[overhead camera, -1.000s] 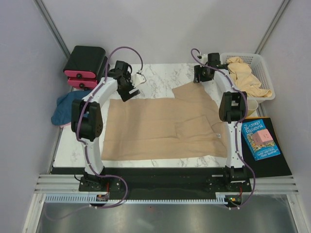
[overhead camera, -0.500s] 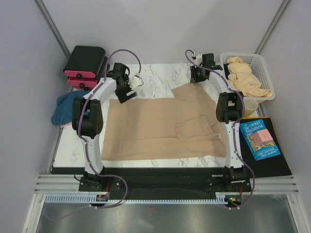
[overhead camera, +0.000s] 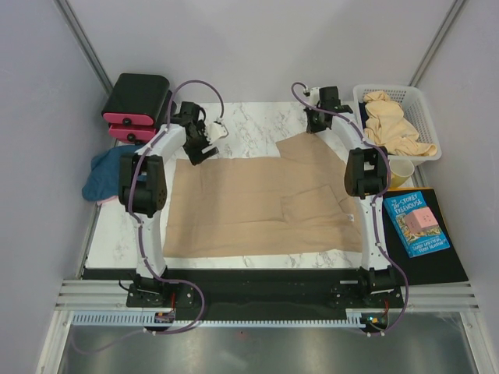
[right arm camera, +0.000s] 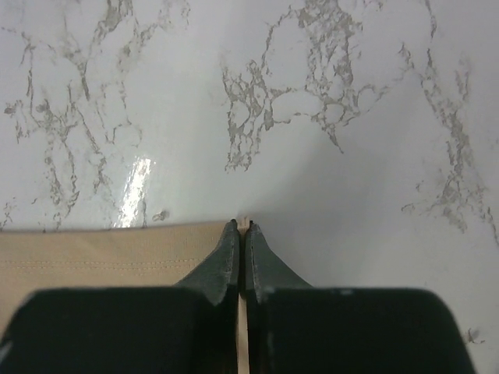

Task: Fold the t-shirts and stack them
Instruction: Grap the side of the flattened tshirt furthest away from the robot with both arms

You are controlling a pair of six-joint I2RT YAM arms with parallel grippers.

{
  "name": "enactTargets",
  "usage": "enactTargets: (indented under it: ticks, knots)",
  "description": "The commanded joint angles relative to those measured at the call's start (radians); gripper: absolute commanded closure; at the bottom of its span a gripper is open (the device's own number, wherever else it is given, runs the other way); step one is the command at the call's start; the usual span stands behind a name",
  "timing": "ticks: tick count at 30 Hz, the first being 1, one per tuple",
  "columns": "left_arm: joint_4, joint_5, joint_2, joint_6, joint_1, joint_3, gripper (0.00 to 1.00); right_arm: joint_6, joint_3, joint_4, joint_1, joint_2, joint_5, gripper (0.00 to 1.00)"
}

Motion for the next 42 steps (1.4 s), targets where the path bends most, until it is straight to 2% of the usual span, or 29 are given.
enactTargets:
  ticks: [1,4,10,16,21,26,33,42]
  knots:
    - [0.027,0.045,0.037,0.109,0.022,0.043,0.1,-0.037,-0.044,-0.059,0.005,-0.033,0.084,1.0]
    - [0.015,0.051,0.052,0.166,0.044,0.072,0.09,-0.053,-0.069,-0.062,0.008,-0.051,0.096,1.0]
    - [-0.135,0.112,0.091,0.266,0.1,0.196,0.09,-0.073,-0.104,-0.067,0.019,-0.076,0.113,1.0]
    - [-0.302,0.14,0.114,0.414,0.11,0.249,0.08,-0.103,-0.106,-0.071,0.048,-0.085,0.132,1.0]
    - [-0.399,0.16,0.155,0.467,0.11,0.299,0.08,-0.113,-0.115,-0.071,0.063,-0.093,0.147,1.0]
    - [-0.404,0.131,0.186,0.488,0.116,0.304,0.08,-0.122,-0.139,-0.07,0.07,-0.11,0.164,1.0]
    - [-0.396,0.105,0.264,0.482,0.159,0.413,0.08,-0.132,-0.167,-0.074,0.077,-0.128,0.17,1.0]
    - [-0.401,0.099,0.277,0.53,0.16,0.413,0.09,-0.155,-0.159,-0.076,0.096,-0.133,0.176,1.0]
